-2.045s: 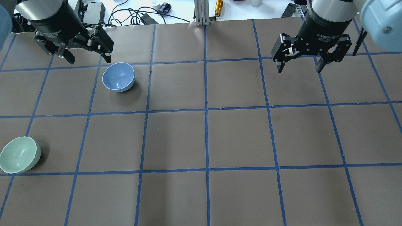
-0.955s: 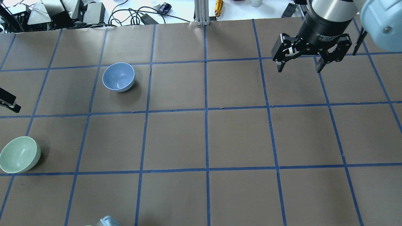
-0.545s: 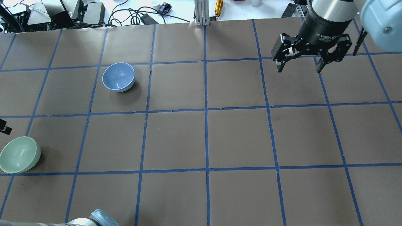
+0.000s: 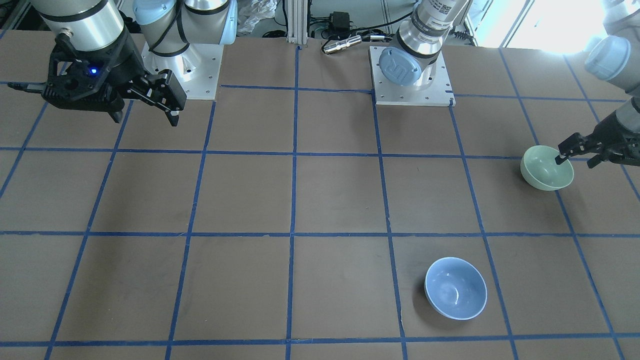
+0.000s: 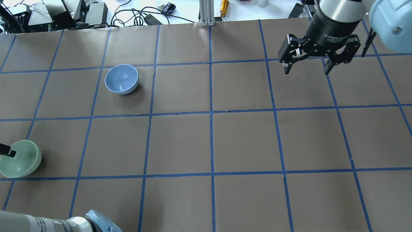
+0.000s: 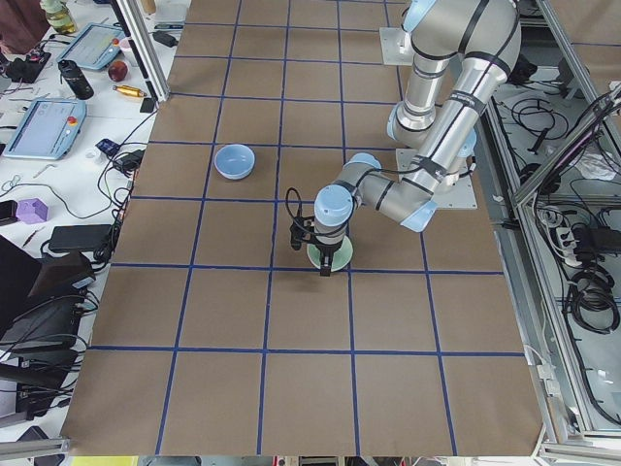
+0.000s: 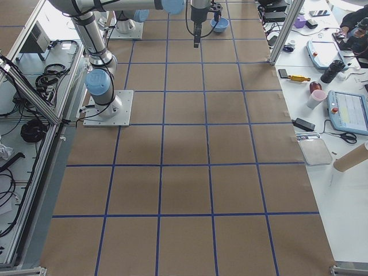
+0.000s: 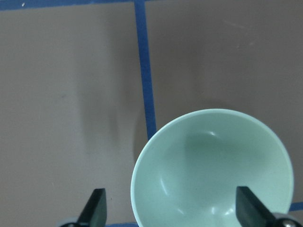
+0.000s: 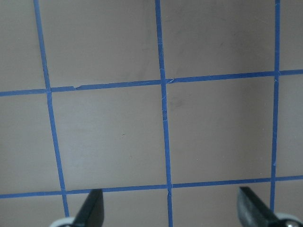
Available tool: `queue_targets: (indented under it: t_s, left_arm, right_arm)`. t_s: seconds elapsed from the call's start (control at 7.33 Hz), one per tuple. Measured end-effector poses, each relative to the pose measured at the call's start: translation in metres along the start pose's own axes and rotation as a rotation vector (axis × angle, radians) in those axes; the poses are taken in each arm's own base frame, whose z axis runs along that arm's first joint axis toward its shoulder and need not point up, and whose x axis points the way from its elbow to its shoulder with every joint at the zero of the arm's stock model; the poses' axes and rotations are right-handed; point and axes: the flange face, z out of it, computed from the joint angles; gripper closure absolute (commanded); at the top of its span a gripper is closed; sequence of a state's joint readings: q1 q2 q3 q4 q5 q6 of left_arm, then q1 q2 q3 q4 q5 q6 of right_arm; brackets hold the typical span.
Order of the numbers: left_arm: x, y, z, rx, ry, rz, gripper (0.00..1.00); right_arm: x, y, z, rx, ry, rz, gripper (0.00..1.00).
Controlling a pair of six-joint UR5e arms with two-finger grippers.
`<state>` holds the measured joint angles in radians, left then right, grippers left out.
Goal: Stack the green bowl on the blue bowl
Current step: 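Lower the left gripper and grip the green bowl's rim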
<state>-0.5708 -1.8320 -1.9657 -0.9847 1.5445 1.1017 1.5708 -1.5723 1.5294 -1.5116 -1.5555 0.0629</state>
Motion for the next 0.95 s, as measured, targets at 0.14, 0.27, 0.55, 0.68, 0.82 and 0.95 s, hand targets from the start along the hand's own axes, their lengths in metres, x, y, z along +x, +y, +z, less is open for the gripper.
queue_targets:
  t_s: [0.14,0.27,0.55,0.68,0.82,0.95]
  left_arm:
    - [-0.001,0.001,0.007,-0.007,0.011,0.005,0.35]
    - [-0.002,0.001,0.014,-0.012,0.021,0.005,0.35]
    - [-0.007,-0.001,0.021,-0.011,0.02,0.007,0.73]
    - [-0.008,-0.001,0.022,-0.012,0.018,0.008,0.89]
    - [-0.009,-0.001,0.023,-0.012,0.016,0.009,1.0]
    - [-0.009,-0.002,0.022,-0.012,0.014,0.011,1.0]
  right_arm:
    - [0.0,0.0,0.0,0.0,0.0,0.0,0.0]
    - [0.0,0.0,0.0,0.001,0.0,0.001,0.0]
    - [0.0,0.0,0.0,0.0,0.0,0.001,0.0]
    - [0.0,0.0,0.0,-0.001,0.0,0.001,0.0]
    - [0.0,0.0,0.0,-0.001,0.0,0.002,0.0]
    - [0.0,0.0,0.0,0.0,0.0,0.001,0.0]
